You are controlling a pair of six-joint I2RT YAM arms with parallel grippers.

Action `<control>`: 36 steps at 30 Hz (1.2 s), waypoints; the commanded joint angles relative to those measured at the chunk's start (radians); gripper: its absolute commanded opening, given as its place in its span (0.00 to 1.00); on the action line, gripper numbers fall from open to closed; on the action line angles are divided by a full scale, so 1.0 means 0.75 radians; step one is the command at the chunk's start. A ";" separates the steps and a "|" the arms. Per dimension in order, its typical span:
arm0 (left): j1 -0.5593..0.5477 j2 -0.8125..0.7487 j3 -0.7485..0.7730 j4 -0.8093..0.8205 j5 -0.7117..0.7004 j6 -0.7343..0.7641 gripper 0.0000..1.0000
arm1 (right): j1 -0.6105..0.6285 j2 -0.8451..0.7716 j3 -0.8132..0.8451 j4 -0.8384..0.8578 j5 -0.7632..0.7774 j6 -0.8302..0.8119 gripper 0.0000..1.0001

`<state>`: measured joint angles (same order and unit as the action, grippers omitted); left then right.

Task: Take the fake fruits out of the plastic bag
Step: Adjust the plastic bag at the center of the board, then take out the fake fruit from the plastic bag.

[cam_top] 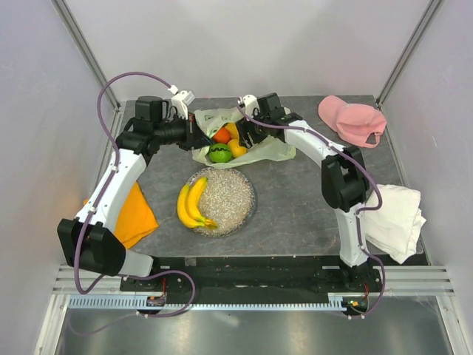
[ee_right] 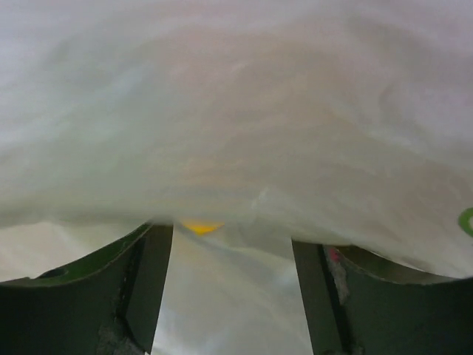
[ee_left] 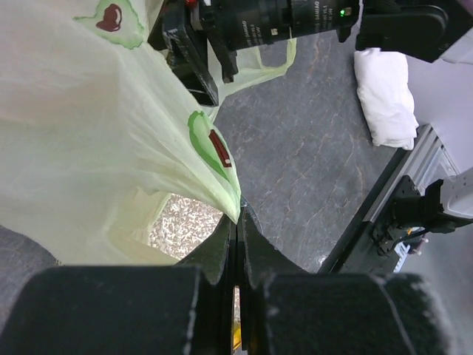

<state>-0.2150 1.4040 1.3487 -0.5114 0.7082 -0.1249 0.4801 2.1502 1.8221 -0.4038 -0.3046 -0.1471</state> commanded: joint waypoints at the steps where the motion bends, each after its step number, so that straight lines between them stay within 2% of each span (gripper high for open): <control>1: 0.025 0.026 0.059 -0.018 -0.010 0.054 0.02 | -0.004 0.088 0.166 0.146 0.085 0.165 0.77; 9: 0.029 0.069 0.071 -0.038 0.009 0.081 0.02 | -0.004 0.303 0.378 0.187 0.185 0.182 0.83; 14: 0.029 0.075 0.071 -0.052 -0.005 0.101 0.02 | -0.006 0.422 0.460 0.185 0.214 0.172 0.95; 21: 0.031 0.093 0.079 -0.059 -0.012 0.107 0.02 | -0.004 0.545 0.589 0.158 0.238 0.133 0.97; 23: 0.031 0.096 0.083 -0.059 -0.016 0.105 0.02 | -0.008 0.565 0.616 0.152 0.257 0.127 0.92; 24: 0.033 0.098 0.087 -0.059 -0.016 0.105 0.02 | -0.012 0.567 0.620 0.162 0.251 0.127 0.82; 26: 0.033 0.096 0.092 -0.061 -0.018 0.103 0.02 | -0.022 0.547 0.620 0.174 0.204 0.133 0.69; 27: 0.033 0.096 0.092 -0.059 -0.020 0.103 0.02 | -0.026 0.531 0.614 0.172 0.183 0.135 0.58; 30: 0.033 0.096 0.092 -0.046 -0.026 0.097 0.02 | -0.031 0.408 0.528 0.172 0.108 0.145 0.47; 33: 0.035 0.100 0.090 -0.020 -0.036 0.079 0.02 | -0.035 0.208 0.363 0.172 0.052 0.167 0.42; 36: 0.039 0.116 0.104 0.001 -0.046 0.062 0.02 | -0.037 -0.017 0.162 0.174 0.018 0.184 0.42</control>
<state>-0.1951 1.4757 1.3785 -0.5510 0.6941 -0.0811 0.4549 2.4233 2.0632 -0.3046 -0.2138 -0.0345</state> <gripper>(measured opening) 0.025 0.736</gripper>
